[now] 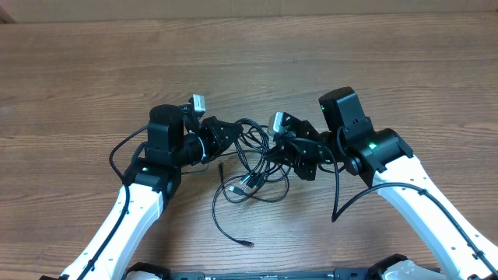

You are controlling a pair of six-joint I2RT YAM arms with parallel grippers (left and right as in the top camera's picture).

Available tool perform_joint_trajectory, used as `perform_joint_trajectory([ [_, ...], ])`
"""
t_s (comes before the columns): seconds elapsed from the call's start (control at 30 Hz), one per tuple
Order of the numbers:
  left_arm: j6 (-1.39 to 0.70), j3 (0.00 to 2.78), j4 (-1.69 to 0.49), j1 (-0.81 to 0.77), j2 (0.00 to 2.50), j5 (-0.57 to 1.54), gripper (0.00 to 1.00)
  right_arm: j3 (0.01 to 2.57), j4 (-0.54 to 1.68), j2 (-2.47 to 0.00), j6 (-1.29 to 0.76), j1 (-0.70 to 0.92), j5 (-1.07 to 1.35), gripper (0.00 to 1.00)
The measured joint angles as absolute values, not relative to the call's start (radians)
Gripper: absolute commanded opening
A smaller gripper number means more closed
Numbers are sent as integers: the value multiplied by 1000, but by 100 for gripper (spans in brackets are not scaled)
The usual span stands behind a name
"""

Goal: Untangle cables

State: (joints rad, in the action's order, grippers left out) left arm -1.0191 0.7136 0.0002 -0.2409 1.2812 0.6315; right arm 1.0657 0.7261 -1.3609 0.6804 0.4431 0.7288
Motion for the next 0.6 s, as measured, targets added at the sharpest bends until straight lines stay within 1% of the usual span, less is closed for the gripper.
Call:
perform_joint_trajectory([
  [0.07, -1018, 714, 0, -241, 1281, 631, 4, 1066, 736, -1361, 677, 443, 731, 16],
  [0.1, -1018, 714, 1, -241, 1281, 631, 4, 1066, 740, -1361, 677, 443, 733, 26],
  [0.17, -994, 714, 1, -241, 1281, 633, 4, 1066, 746, -1361, 676, 443, 736, 39],
  [0.23, -956, 714, 5, -241, 1281, 644, 4, 1066, 747, -1361, 683, 443, 736, 48],
  [0.3, -910, 714, 7, -241, 1281, 659, 4, 1066, 741, -1361, 685, 443, 736, 66],
  [0.33, -884, 714, 8, -241, 1281, 666, 4, 1066, 742, -1361, 680, 443, 737, 79],
  [0.37, -855, 714, 8, -241, 1281, 673, 4, 1066, 733, -1361, 683, 443, 734, 100],
  [0.47, -768, 714, 22, -241, 1281, 697, 4, 1066, 726, -1361, 680, 443, 725, 100],
  [0.6, -598, 713, 112, -240, 1281, 784, 4, 1066, 719, -1361, 681, 443, 694, 100],
])
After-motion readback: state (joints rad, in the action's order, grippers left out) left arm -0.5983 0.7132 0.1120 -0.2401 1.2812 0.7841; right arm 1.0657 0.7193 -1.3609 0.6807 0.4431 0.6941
